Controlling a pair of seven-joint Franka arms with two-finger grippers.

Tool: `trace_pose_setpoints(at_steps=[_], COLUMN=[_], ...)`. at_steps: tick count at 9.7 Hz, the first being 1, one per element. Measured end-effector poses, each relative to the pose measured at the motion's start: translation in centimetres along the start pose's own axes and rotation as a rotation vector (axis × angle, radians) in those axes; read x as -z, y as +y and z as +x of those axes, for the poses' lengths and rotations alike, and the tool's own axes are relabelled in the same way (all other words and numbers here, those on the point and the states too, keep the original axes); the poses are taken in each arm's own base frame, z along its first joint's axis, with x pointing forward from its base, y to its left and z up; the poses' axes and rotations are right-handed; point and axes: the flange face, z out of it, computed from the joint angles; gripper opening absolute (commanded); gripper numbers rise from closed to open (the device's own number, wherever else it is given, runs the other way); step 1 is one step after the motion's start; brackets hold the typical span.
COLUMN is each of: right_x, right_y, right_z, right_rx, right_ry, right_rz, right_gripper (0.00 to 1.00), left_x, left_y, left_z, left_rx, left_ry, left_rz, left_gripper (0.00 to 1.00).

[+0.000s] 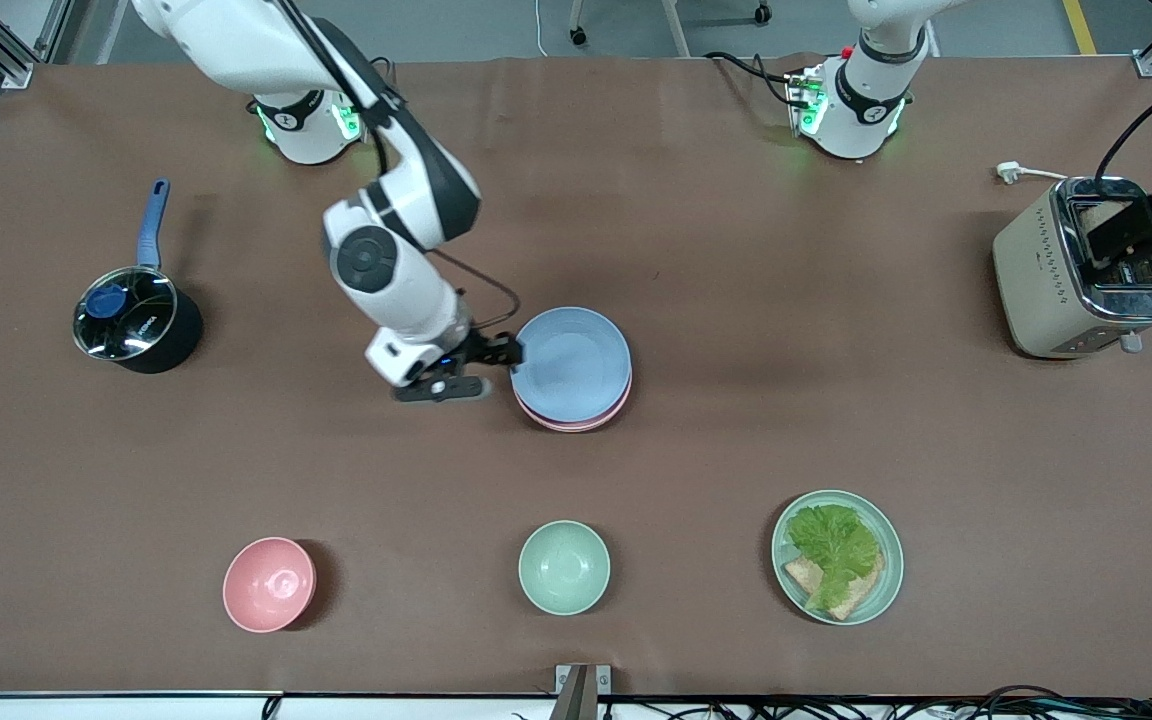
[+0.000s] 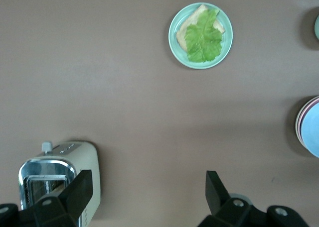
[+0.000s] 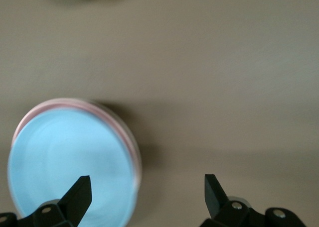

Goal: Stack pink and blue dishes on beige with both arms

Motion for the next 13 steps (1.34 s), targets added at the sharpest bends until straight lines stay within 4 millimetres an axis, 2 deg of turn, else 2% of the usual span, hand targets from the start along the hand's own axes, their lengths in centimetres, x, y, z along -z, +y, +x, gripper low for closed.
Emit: trace_pose_setpoints(at_steps=[1, 2, 3, 5, 6, 7, 9, 10, 11, 12, 13], right_x=[4.8, 10.6, 16.7, 27.1, 30.8, 33.2, 36.6, 38.6, 40.2, 40.7, 40.1], right_y=[4.1, 9.0, 13.8, 20.5, 23.4, 26.2, 31.3, 32.4, 32.3, 32.0, 32.0], right_z=[2.3, 4.1, 5.1, 4.6, 3.4, 1.7, -1.3, -2.2, -2.6, -2.6, -2.2], right_rx=[-0.031, -0.096, -0.171, -0.28, -0.286, -0.295, -0.306, -0.293, -0.286, -0.28, -0.268], right_ry=[0.061, 0.103, 0.112, 0.115, 0.112, 0.078, 0.02, 0.014, 0.013, 0.01, 0.0], right_rz=[-0.044, -0.073, -0.101, -0.138, -0.154, -0.157, -0.098, -0.086, -0.086, -0.087, -0.091], right_gripper=[1.0, 1.0, 1.0, 1.0, 1.0, 1.0, 1.0, 1.0, 1.0, 1.0, 1.0], left_x=[0.3, 0.4, 0.4, 0.2, 0.0, -0.1, -0.3, -0.3, -0.3, -0.3, -0.3], left_y=[0.1, 0.6, 1.3, 3.5, 4.5, 5.1, 5.3, 5.2, 5.3, 5.4, 5.6], left_z=[-1.0, -2.2, -3.5, -5.6, -6.1, -6.3, -6.3, -6.2, -6.2, -6.2, -6.2], left_rx=[0.003, -0.001, -0.01, -0.049, -0.068, -0.08, -0.083, -0.08, -0.058, -0.031, -0.02], left_ry=[-0.012, -0.022, -0.03, -0.044, -0.048, -0.05, -0.053, -0.051, -0.05, -0.049, -0.049], left_rz=[0.004, 0.013, 0.017, 0.022, 0.026, 0.031, 0.034, 0.034, 0.034, 0.035, 0.036], left_gripper=[1.0, 1.0, 1.0, 1.0, 1.0, 1.0, 1.0, 1.0, 1.0, 1.0, 1.0])
